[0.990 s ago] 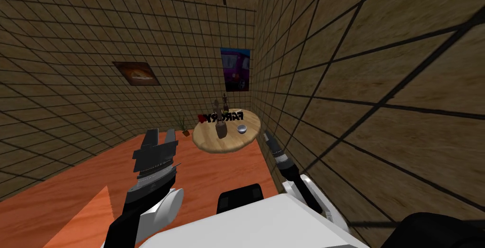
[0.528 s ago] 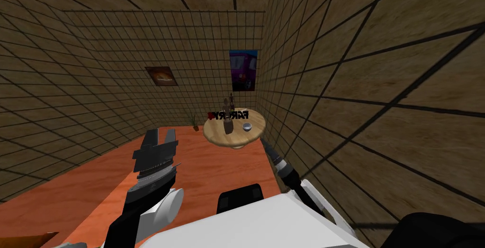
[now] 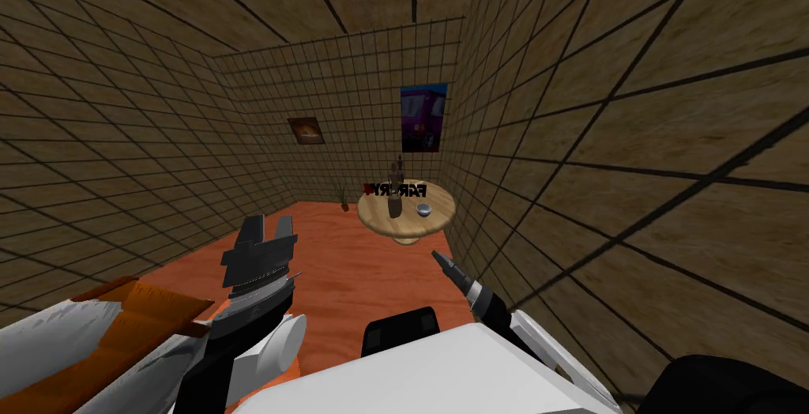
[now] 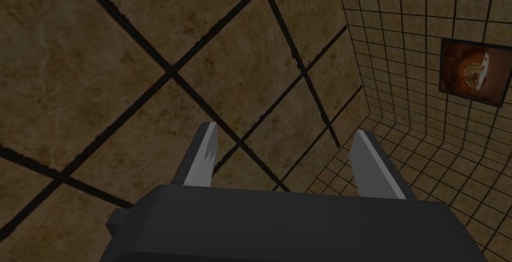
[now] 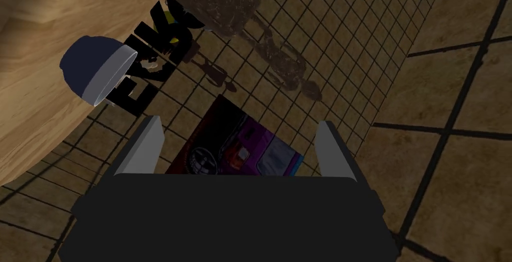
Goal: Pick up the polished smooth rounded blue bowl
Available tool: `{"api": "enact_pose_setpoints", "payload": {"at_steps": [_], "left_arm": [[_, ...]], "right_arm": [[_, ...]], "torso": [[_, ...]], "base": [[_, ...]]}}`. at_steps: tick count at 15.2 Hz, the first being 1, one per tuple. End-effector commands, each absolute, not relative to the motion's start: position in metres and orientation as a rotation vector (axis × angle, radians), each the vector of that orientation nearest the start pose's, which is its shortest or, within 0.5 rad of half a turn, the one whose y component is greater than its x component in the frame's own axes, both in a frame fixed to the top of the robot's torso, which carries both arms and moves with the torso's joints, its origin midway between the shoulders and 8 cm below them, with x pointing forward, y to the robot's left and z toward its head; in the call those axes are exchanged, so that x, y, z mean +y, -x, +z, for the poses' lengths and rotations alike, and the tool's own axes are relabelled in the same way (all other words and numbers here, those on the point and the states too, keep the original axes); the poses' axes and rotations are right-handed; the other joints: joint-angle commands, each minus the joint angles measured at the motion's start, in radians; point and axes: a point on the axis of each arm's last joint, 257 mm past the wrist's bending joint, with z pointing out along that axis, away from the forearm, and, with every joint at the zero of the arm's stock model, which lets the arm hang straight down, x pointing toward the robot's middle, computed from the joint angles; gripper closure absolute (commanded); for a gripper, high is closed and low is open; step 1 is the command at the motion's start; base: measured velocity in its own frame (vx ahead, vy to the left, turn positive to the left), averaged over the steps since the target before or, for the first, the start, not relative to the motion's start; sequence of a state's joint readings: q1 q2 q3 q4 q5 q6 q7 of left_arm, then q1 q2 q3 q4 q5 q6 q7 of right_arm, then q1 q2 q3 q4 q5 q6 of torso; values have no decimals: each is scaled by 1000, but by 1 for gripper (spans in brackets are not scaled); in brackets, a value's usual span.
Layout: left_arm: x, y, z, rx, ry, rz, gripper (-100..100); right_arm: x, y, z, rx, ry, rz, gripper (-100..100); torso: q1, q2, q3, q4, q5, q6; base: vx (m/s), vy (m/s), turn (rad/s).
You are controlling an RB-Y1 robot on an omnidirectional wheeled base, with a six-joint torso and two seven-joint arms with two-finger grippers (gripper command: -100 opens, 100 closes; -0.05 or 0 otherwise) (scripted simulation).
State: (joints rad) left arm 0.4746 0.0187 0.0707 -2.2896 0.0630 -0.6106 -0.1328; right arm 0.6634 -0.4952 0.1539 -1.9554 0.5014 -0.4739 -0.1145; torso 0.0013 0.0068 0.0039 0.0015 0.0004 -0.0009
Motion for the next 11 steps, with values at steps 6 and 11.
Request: {"api": "enact_pose_setpoints", "payload": {"at_steps": [6,11], "left_arm": [[300,-317,58,514,514,-1183,0],[300,-317,58,514,514,-1183,0]], "right_arm": [[-250,-267,-343,1989,-181,830,-100],[-281,-247,-371,2115,-81,734,-100]], "torso": [[-1,-3,-2,-1,0,1],[-4,-6,-3,-1,-1,0]], "base": [[-42,52,268],[2,21,177]]}}
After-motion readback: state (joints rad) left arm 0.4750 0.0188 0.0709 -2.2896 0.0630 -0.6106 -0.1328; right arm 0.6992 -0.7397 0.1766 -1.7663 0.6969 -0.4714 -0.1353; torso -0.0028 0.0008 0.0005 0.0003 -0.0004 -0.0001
